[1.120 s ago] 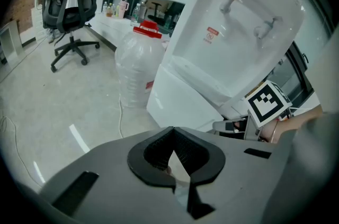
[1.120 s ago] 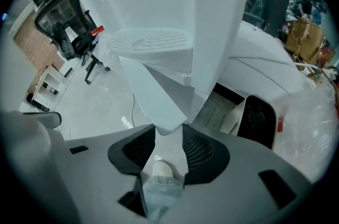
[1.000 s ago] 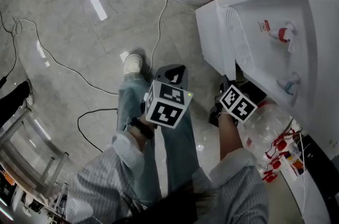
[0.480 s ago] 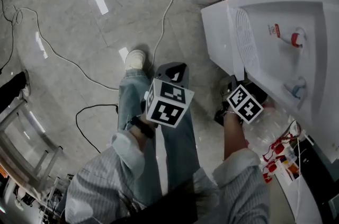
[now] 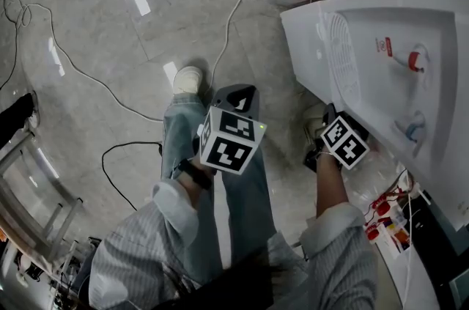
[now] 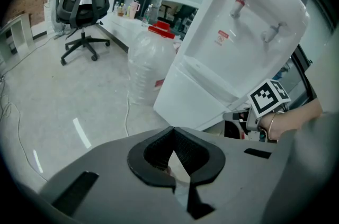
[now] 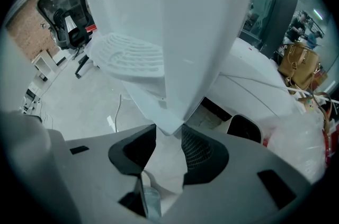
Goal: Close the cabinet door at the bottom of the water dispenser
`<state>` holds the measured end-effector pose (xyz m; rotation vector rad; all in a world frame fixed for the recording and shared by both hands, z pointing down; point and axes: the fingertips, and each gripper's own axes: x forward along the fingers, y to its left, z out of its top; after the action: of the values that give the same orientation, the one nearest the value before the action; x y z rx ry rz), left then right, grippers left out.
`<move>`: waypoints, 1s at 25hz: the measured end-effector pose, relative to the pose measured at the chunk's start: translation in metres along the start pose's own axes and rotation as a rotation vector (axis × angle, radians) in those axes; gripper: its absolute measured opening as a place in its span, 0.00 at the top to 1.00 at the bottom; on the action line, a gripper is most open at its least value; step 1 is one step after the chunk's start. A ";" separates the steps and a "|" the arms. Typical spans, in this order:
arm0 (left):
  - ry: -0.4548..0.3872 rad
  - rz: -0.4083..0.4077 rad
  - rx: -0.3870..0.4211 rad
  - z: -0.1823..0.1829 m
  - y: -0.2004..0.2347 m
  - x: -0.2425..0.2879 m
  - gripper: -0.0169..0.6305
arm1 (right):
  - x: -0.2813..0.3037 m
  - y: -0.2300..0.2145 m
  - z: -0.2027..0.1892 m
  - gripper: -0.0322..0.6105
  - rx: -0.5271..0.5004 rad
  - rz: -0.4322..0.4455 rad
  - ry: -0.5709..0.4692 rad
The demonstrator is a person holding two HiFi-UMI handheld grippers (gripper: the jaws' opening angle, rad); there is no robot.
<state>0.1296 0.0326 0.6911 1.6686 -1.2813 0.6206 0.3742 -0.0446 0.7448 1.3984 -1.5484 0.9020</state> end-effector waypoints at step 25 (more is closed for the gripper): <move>-0.010 -0.027 0.056 0.026 0.003 -0.028 0.96 | -0.020 -0.001 0.007 0.73 0.091 -0.109 -0.008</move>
<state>0.1138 0.0228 0.6578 1.7336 -1.2563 0.6378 0.3745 -0.0436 0.7240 1.5368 -1.4378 0.9111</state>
